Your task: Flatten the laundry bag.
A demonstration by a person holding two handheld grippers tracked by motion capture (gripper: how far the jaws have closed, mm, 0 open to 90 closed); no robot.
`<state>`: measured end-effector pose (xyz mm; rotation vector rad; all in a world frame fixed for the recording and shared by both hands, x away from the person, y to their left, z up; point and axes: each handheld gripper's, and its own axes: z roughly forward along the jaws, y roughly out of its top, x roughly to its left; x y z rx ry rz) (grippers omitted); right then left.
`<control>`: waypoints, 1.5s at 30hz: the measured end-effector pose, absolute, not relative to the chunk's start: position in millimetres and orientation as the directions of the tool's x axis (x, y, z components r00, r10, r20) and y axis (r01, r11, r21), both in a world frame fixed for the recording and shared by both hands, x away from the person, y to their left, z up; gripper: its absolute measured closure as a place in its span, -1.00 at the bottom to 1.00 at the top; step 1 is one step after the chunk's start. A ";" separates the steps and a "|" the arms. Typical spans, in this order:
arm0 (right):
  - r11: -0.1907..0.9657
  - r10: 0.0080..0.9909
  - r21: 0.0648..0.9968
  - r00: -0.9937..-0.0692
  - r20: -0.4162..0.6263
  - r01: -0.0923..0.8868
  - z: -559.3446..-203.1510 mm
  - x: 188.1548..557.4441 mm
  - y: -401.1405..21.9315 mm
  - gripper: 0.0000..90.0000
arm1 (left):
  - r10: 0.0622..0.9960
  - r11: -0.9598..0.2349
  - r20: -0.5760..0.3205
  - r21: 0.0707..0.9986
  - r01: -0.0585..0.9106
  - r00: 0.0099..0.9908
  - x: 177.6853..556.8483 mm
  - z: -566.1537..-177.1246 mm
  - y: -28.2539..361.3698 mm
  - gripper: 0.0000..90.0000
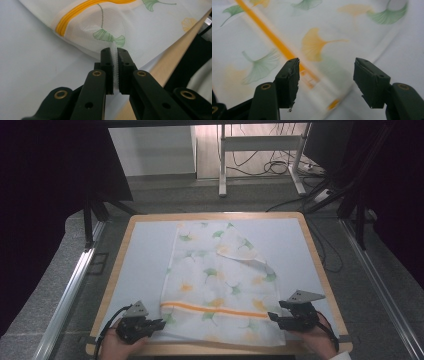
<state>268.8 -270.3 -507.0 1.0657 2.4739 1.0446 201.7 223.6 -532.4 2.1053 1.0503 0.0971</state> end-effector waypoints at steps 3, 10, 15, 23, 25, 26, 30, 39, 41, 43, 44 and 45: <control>0.478 0.707 0.704 -0.706 0.045 0.524 -505.3 267.6 -267.5 -0.17 | 0.717 -0.348 -0.268 0.662 0.664 0.644 187.9 -534.9 231.2 0.91; 0.478 0.710 0.700 -0.703 0.050 0.532 -507.4 272.8 -266.7 -0.17 | 0.708 -0.378 -0.241 0.664 0.645 0.663 178.7 -531.5 217.6 0.85; 0.475 0.711 0.702 -0.701 0.049 0.531 -507.1 273.3 -268.8 -0.17 | 0.736 -0.334 -0.225 0.699 0.632 0.638 184.6 -521.5 221.1 0.11; 0.473 0.714 0.701 -0.699 0.051 0.534 -506.7 274.8 -267.7 -0.17 | 0.754 -0.324 -0.162 0.752 0.575 0.637 221.4 -497.5 212.2 -0.16; 0.472 0.715 0.701 -0.697 0.051 0.535 -506.6 274.8 -268.1 -0.17 | 0.759 -0.317 -0.158 0.757 0.572 0.631 235.3 -496.0 208.2 -0.17; 0.470 0.716 0.701 -0.696 0.053 0.537 -506.7 275.1 -268.5 -0.17 | 0.762 -0.309 -0.166 0.756 0.577 0.625 244.5 -496.1 206.1 -0.17; 0.466 0.720 0.701 -0.692 0.056 0.541 -507.1 276.4 -270.3 -0.17 | 0.775 -0.301 -0.164 0.753 0.586 0.610 267.3 -498.8 198.3 -0.18; 0.463 0.720 0.701 -0.691 0.059 0.542 -507.6 278.5 -270.7 -0.17 | 0.784 -0.315 -0.150 0.740 0.594 0.603 294.1 -502.0 182.5 -0.21; 0.469 0.717 0.701 -0.695 0.054 0.538 -508.2 279.2 -269.8 -0.17 | 0.783 -0.316 -0.149 0.741 0.593 0.604 298.7 -502.6 179.9 -0.21; 0.471 0.716 0.699 -0.696 0.053 0.538 -508.5 279.4 -269.1 -0.17 | 0.783 -0.323 -0.145 0.735 0.596 0.604 301.8 -504.6 177.5 -0.21; 0.471 0.716 0.699 -0.696 0.053 0.538 -508.5 279.4 -269.1 -0.17 | 0.783 -0.323 -0.145 0.735 0.596 0.604 301.8 -504.6 177.5 -0.22; 0.472 0.717 0.698 -0.695 0.053 0.539 -508.8 279.8 -268.7 -0.17 | 0.784 -0.342 -0.131 0.724 0.599 0.607 303.8 -508.9 174.6 -0.22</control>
